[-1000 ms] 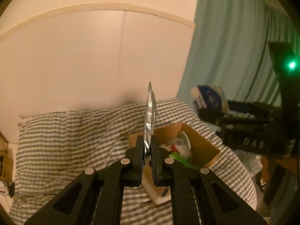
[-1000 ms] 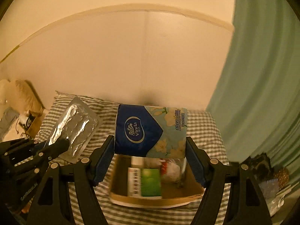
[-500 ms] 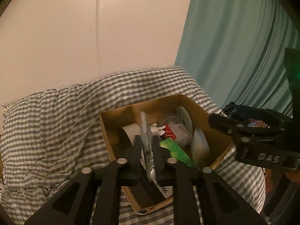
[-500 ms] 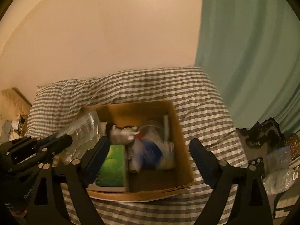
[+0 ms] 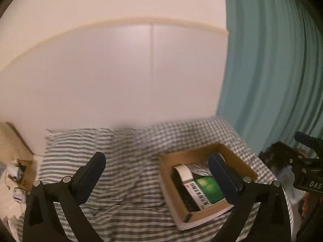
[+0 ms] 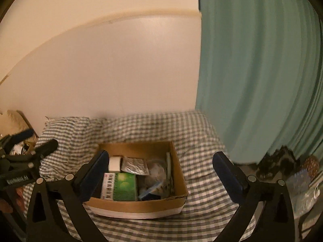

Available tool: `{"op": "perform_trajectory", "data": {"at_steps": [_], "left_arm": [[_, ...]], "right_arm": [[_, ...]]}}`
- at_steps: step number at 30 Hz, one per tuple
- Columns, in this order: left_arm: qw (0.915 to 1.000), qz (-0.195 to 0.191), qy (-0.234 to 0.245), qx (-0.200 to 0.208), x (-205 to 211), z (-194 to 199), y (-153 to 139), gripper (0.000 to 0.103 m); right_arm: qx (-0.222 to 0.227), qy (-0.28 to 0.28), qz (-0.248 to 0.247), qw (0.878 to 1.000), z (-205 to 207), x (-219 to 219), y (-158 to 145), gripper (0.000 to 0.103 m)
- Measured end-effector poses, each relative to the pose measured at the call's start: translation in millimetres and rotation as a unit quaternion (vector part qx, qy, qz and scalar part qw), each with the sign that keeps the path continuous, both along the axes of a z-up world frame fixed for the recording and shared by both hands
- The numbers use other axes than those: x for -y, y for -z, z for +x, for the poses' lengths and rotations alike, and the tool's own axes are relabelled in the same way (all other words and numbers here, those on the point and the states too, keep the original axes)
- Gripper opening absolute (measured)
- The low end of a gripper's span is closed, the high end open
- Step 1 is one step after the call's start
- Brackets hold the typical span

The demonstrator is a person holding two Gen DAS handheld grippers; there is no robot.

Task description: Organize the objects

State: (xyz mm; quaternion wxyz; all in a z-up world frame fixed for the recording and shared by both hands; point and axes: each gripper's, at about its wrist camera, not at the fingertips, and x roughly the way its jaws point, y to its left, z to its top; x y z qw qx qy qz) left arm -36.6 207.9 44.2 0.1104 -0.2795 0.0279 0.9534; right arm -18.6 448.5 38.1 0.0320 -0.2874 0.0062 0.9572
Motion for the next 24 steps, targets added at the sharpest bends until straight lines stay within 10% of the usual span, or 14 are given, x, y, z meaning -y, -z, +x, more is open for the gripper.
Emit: {"op": "perform_trajectory", "data": {"at_steps": [10,24], "left_arm": [[0.9929,0.034,-0.078,-0.083,69,59,-22,0.103],[0.9925,0.008,-0.087,-0.085,82,84,20,0.103]], "right_arm": [[-0.060,-0.022,0.020,0.998,47,40,-14,0.103],[-0.097,-0.007,0.023,0.995,70,64,29,0.103]]}}
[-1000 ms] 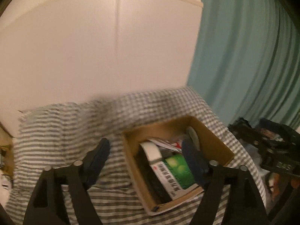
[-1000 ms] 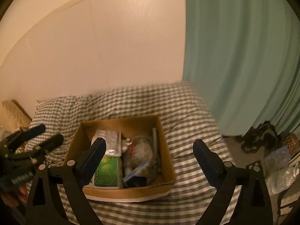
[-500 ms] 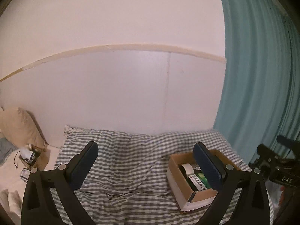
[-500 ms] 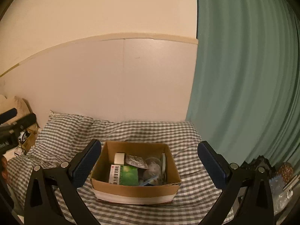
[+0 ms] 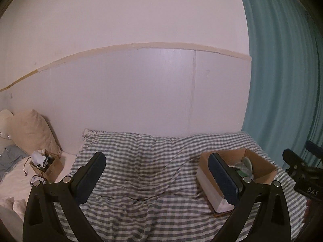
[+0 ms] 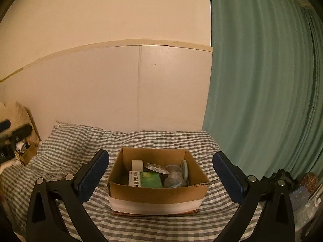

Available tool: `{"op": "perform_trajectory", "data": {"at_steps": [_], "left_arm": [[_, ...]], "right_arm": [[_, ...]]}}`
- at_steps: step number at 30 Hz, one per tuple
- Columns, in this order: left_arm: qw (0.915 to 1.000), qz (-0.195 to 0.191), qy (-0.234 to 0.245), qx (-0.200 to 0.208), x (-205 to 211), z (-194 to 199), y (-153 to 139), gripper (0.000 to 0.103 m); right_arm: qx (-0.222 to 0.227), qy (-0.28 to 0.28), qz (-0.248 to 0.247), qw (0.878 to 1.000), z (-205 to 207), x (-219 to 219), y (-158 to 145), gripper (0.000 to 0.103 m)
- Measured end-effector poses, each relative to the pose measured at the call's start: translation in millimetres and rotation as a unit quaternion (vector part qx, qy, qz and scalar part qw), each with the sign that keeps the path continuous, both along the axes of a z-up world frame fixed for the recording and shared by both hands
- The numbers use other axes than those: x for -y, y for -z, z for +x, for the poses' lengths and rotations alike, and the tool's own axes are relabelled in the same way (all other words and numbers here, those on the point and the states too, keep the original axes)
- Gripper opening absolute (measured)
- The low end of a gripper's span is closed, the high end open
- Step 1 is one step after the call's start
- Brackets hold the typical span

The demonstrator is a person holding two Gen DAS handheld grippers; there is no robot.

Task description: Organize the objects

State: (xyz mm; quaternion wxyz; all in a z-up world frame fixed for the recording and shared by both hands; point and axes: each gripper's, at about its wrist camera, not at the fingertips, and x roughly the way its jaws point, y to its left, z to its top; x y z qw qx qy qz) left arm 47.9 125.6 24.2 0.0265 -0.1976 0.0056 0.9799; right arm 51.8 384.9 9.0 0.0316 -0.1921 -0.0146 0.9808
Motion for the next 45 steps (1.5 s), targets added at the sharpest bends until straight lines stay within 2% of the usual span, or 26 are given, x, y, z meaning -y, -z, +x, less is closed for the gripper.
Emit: {"op": "perform_trajectory", "data": {"at_steps": [5,12,23,30,33,45], "left_arm": [[0.9999,-0.001,0.003,0.010,-5,-2,11,0.103],[0.9998,-0.007,-0.002,0.016,-8,-4,14,0.103],[0.9998,0.006,-0.009,0.019,-4,-6,13,0.103],[0.9999,-0.004,-0.005,0.010,-7,-6,10,0.103],[0.9998,0.000,0.013,0.013,-10,-6,9,0.103],[0.9995,-0.015,0.010,0.026,-14,-2,17,0.103]], "right_arm": [[0.010,-0.004,0.014,1.000,-4,3,9,0.103],[0.026,-0.001,0.003,1.000,-8,-5,16,0.103],[0.027,-0.001,0.003,1.000,-8,-5,17,0.103],[0.028,-0.003,0.011,1.000,-9,-2,18,0.103],[0.032,-0.004,0.009,0.999,-11,-2,21,0.103],[0.033,-0.005,0.002,0.999,-13,-6,20,0.103]]}}
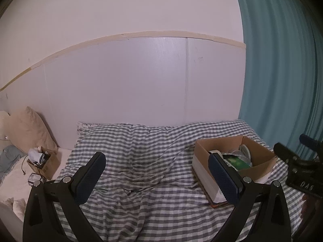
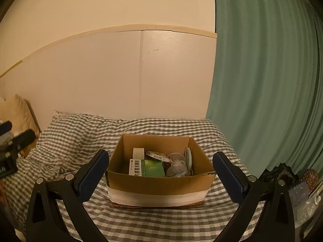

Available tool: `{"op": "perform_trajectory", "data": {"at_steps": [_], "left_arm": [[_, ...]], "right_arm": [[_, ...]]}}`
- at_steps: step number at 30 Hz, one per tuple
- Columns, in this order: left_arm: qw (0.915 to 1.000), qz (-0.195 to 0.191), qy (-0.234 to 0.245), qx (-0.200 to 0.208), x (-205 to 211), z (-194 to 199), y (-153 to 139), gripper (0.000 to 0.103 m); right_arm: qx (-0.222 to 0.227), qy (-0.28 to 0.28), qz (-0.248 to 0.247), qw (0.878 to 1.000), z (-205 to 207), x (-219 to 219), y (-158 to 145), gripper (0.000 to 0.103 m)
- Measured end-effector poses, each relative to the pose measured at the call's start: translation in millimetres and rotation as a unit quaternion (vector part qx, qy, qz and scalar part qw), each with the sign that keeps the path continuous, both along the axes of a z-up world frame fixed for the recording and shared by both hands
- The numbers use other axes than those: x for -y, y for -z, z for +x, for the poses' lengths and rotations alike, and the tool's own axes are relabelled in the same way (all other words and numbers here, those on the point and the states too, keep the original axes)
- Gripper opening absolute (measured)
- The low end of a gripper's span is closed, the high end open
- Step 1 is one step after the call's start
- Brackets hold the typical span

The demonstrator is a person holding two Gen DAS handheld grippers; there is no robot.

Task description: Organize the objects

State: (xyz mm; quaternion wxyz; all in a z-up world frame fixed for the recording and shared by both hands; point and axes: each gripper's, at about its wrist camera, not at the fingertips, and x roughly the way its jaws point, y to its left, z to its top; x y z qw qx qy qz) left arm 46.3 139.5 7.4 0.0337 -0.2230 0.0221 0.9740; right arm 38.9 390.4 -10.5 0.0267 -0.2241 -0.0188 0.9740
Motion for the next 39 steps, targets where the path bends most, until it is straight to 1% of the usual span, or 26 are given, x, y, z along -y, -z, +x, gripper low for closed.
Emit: {"op": "perform_trajectory", "data": {"at_steps": [5,8,11,16,18,26,39], "left_arm": [[0.9999,-0.002,-0.010,0.002,4,-2,4,0.103],[0.9998,0.002,-0.015,0.009,6,-5,6,0.103],[0.9999,-0.001,-0.015,0.007,8,-4,5,0.103],[0.9998,0.008,-0.015,0.005,10,-4,4,0.103],[0.9999,0.010,-0.006,0.005,9,-4,4,0.103],[0.9999,-0.004,-0.013,0.004,5,-6,5,0.103],[0.9997,0.011,-0.019,0.015,11,-11,6,0.103]], "right_arm": [[0.000,0.000,0.005,1.000,-1,0,0,0.103],[0.005,-0.002,0.004,1.000,-3,0,2,0.103],[0.004,-0.003,0.010,1.000,-2,3,3,0.103],[0.004,-0.004,0.012,1.000,-1,5,3,0.103],[0.006,-0.003,0.011,1.000,-1,4,4,0.103],[0.013,-0.001,0.012,1.000,-3,2,6,0.103],[0.020,-0.003,0.017,1.000,-7,1,10,0.103]]}}
